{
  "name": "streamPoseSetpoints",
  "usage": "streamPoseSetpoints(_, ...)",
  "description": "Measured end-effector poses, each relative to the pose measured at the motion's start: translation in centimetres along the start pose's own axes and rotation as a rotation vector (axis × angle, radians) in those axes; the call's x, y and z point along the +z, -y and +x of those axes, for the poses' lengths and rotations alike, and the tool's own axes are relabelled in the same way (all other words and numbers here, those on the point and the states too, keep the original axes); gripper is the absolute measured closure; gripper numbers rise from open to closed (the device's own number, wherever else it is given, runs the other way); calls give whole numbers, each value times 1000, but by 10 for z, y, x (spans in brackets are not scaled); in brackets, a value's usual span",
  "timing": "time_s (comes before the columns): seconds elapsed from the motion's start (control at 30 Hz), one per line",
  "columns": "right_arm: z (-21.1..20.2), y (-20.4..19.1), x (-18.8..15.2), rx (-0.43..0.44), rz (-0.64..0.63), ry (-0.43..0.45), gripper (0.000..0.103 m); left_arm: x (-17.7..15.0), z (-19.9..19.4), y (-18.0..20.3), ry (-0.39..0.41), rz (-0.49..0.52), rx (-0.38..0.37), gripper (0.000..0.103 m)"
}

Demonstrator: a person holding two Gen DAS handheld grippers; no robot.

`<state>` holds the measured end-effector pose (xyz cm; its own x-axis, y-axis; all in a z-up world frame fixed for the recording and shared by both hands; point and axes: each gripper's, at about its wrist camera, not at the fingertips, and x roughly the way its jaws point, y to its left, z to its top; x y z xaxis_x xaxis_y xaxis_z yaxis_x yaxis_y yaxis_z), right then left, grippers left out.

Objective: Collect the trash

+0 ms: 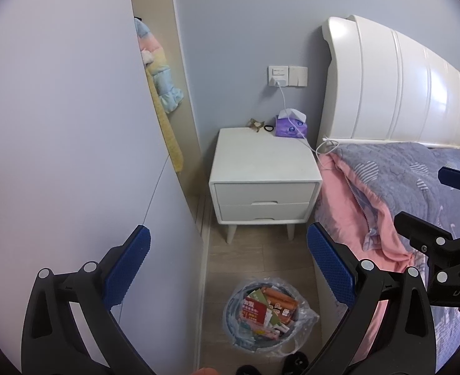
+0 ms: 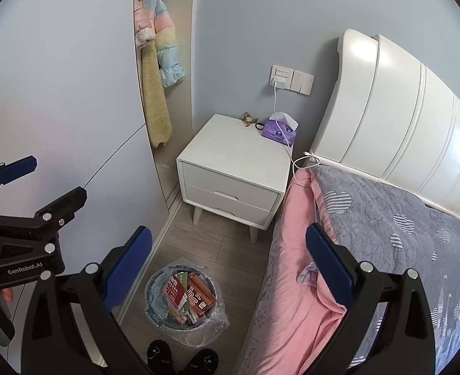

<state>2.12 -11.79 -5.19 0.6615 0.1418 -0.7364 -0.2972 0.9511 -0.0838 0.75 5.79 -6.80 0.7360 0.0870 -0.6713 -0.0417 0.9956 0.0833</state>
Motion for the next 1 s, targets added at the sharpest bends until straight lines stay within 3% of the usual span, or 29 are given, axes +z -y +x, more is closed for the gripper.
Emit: streamPoseSetpoints(1.0, -7, 7, -9, 4, 26, -4, 7, -5, -2, 2, -25, -3, 8, 6)
